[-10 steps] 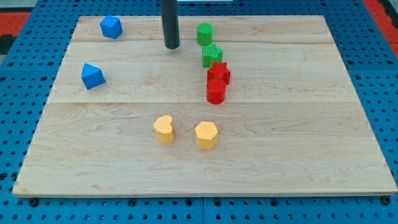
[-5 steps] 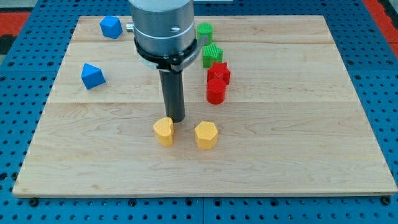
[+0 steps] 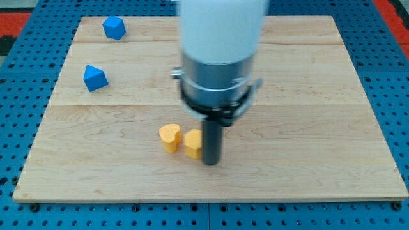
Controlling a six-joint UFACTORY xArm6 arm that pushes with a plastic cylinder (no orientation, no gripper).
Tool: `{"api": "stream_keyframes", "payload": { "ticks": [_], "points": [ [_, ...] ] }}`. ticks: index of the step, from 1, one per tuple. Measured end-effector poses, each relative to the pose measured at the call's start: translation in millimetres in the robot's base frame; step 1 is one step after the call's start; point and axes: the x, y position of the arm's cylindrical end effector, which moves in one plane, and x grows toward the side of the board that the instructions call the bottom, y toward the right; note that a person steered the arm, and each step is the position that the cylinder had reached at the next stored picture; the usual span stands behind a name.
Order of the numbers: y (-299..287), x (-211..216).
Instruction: Move the yellow hexagon above the yellow heart
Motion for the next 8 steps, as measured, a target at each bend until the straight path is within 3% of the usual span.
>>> {"api": "stream_keyframes", "payload": {
  "ticks": [2,4,5,7,8],
  "points": [
    [-10.1,-52.3],
    [10.1,-68.1],
    [-22.6,-69.6],
    [-22.9,-91.4],
    [-25.9,-132.1]
  ]
}}
